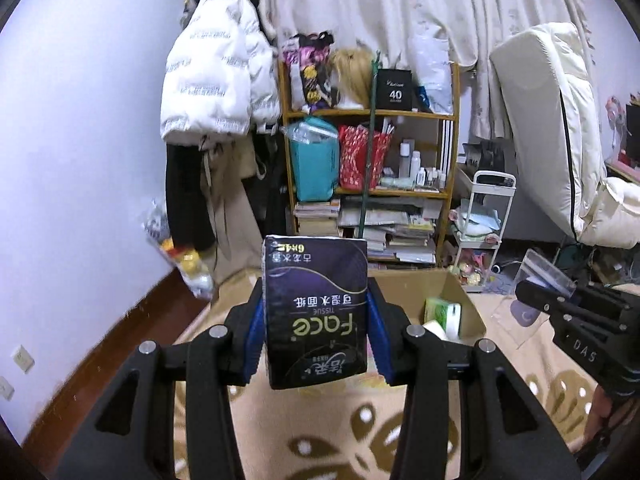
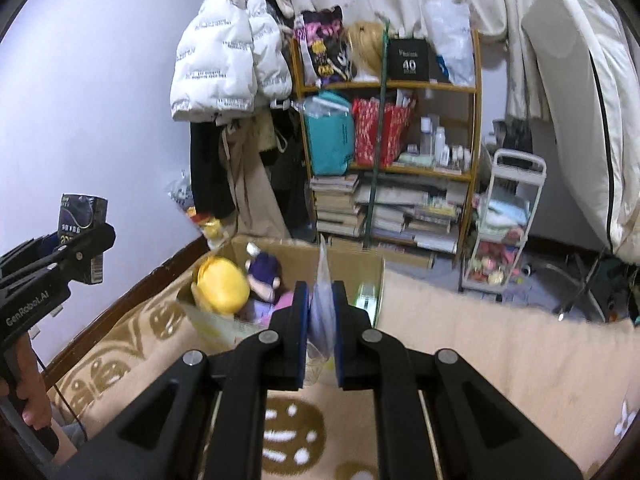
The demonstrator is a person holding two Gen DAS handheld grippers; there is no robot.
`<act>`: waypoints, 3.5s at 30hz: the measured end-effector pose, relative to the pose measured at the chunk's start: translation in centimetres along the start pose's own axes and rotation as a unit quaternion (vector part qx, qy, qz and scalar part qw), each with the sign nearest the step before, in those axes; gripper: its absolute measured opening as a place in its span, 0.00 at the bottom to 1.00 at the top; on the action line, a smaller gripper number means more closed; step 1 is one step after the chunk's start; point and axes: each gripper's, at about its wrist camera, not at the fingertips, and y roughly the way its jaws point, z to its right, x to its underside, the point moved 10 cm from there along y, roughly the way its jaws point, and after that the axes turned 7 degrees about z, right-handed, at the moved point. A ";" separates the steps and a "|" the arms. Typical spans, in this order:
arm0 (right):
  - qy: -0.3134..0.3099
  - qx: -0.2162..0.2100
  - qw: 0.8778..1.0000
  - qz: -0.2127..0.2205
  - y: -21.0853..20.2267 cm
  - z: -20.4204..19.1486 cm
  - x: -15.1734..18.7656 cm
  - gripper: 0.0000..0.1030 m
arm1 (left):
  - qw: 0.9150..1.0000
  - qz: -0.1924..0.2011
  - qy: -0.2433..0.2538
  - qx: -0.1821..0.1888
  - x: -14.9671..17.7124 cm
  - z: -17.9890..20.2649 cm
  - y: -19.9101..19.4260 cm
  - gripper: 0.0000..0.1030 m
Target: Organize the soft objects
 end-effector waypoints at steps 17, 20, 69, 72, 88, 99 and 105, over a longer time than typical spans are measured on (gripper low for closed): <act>-0.030 -0.002 0.999 0.039 5.8 1.2 -2.9 0.11 | 0.999 0.018 0.025 0.042 0.8 4.4 6.7 0.42; -0.024 -0.004 0.999 0.023 7.2 1.8 -1.6 0.11 | 0.998 0.002 0.032 0.045 2.3 5.0 8.1 0.42; 0.040 -0.048 0.998 -0.030 6.6 2.7 2.9 0.51 | 0.995 -0.094 0.012 0.022 8.0 3.0 7.7 0.92; 0.034 -0.042 0.998 -0.023 4.9 2.6 2.6 0.60 | 0.995 -0.097 0.023 0.015 8.1 2.8 6.4 0.92; 0.029 -0.021 0.999 0.025 -4.6 2.2 0.9 1.00 | 0.998 -0.045 -0.038 0.001 5.4 -0.4 -2.8 0.93; 0.025 0.002 0.999 0.045 -9.6 2.7 1.8 1.00 | 0.999 -0.013 -0.023 -0.040 5.6 -3.2 -8.8 0.93; 0.025 0.016 0.998 0.056 -11.7 3.4 1.9 1.00 | 0.999 0.011 0.005 -0.053 5.0 -3.7 -11.0 0.93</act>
